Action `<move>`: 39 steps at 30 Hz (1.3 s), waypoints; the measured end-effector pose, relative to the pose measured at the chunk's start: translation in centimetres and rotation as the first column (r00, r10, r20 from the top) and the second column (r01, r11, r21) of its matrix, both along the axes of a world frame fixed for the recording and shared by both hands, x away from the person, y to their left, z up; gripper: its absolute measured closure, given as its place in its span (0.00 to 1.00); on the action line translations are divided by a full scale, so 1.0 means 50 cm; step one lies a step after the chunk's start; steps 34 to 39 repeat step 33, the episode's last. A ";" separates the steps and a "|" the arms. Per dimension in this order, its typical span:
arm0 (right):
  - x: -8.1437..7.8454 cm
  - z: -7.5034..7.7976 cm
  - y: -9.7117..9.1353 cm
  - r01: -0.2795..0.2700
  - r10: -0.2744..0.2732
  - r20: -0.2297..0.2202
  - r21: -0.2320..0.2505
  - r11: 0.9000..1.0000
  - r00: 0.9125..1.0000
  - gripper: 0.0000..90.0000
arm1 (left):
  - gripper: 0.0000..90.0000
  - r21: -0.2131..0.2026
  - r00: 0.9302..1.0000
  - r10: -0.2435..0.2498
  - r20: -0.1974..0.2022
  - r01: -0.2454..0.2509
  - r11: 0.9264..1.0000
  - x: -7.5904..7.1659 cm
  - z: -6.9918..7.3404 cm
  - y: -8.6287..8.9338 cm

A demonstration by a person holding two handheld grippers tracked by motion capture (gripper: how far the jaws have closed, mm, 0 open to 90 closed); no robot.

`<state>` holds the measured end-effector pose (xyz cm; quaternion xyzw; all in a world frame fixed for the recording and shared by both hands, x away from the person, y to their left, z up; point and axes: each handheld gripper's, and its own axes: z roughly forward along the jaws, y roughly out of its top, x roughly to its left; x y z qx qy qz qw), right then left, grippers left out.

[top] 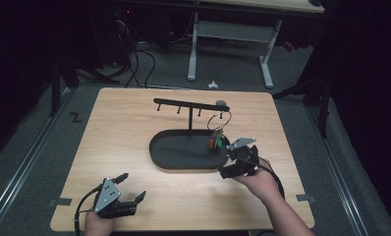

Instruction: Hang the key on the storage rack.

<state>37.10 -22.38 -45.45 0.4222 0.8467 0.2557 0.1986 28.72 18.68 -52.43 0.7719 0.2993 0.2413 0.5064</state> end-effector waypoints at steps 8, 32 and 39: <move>-0.069 -0.096 -0.036 0.067 -0.080 0.053 0.211 0.975 0.995 0.02 | 0.17 0.005 1.000 -0.010 0.000 0.010 1.000 -0.002 0.001 -0.001; -0.135 -0.142 -0.059 0.092 -0.141 0.170 0.266 0.959 0.975 0.03 | 0.17 0.002 1.000 -0.012 0.018 0.011 1.000 -0.018 0.011 0.010; -0.134 -0.143 -0.059 0.094 -0.142 0.168 0.264 0.960 0.975 0.03 | 0.17 0.003 1.000 -0.011 0.018 0.011 1.000 -0.018 0.011 0.010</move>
